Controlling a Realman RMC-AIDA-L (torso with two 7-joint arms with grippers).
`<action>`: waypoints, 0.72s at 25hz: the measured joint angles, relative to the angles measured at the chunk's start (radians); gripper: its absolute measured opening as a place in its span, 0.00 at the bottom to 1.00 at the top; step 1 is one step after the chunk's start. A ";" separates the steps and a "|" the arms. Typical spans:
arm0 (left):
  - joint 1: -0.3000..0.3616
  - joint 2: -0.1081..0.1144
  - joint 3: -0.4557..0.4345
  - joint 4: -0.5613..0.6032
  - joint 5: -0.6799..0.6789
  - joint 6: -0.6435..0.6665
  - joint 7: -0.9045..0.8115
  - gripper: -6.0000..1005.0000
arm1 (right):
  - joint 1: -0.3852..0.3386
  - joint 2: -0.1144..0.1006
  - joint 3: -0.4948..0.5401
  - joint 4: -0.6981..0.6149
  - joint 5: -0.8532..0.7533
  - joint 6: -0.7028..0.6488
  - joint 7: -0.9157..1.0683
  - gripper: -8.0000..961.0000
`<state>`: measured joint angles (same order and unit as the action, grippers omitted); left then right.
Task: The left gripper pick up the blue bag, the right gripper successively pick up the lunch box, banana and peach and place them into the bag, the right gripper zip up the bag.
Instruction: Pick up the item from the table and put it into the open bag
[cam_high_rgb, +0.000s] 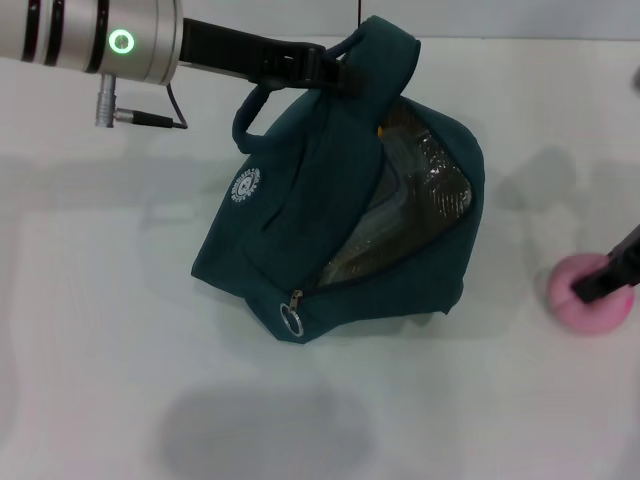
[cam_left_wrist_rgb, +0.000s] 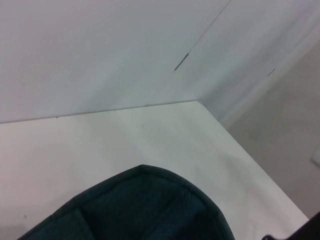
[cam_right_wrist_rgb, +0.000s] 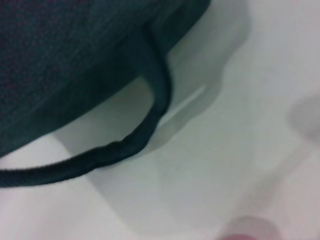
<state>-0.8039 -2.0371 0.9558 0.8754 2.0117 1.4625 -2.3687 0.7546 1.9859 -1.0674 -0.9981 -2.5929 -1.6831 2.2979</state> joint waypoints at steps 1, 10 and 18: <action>0.000 0.000 0.000 0.001 0.000 0.001 0.000 0.05 | -0.004 -0.008 0.049 -0.002 0.010 -0.013 -0.015 0.42; -0.009 -0.001 0.000 0.008 -0.037 0.045 -0.025 0.05 | -0.087 -0.064 0.447 0.064 0.605 -0.094 -0.376 0.30; -0.027 0.001 0.000 0.002 -0.035 0.042 -0.032 0.05 | -0.040 -0.033 0.295 0.284 0.893 -0.072 -0.615 0.22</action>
<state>-0.8314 -2.0359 0.9557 0.8770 1.9766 1.5041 -2.4007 0.7149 1.9532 -0.7720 -0.7136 -1.6997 -1.7548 1.6827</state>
